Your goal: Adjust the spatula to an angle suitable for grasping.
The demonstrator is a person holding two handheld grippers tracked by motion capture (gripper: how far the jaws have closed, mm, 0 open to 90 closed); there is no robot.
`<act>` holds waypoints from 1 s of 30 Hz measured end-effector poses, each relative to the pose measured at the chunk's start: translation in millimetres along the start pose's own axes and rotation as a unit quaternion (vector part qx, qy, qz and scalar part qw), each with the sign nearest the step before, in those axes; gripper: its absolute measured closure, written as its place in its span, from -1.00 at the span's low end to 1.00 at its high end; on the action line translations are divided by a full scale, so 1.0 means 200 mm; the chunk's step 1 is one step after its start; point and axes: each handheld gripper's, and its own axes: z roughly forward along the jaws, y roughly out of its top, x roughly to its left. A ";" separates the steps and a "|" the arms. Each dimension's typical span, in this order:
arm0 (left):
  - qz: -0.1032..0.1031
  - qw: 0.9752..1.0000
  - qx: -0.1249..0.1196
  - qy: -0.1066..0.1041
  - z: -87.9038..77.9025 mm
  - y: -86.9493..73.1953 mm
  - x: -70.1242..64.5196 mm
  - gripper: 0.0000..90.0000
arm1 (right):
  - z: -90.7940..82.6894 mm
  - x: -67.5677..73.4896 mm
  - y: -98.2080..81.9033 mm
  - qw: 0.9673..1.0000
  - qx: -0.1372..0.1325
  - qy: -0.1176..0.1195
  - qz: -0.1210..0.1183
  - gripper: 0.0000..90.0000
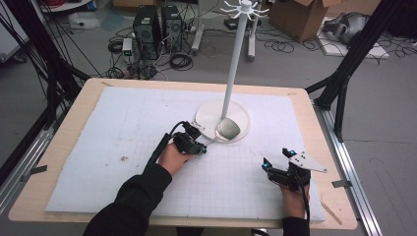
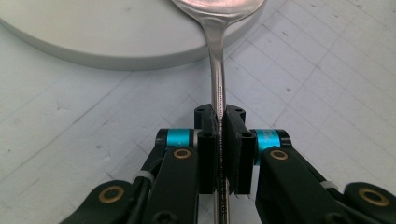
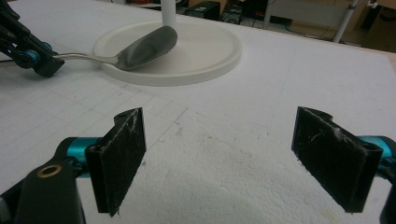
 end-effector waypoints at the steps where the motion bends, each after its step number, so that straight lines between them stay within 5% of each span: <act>1: -0.001 1.000 0.001 -0.005 0.00 0.00 0.00 0.87 | 0.00 0.00 0.00 1.000 0.000 0.000 -0.001 -0.63; 16: 0.043 0.999 0.014 -0.028 -0.07 -0.02 -0.02 0.87 | 0.00 0.00 0.00 1.000 0.000 -0.001 0.001 -0.63; 30: 0.092 0.994 -0.012 -0.064 -0.23 -0.18 -0.07 0.87 | -0.01 -0.01 0.00 1.000 -0.005 -0.003 0.005 -0.63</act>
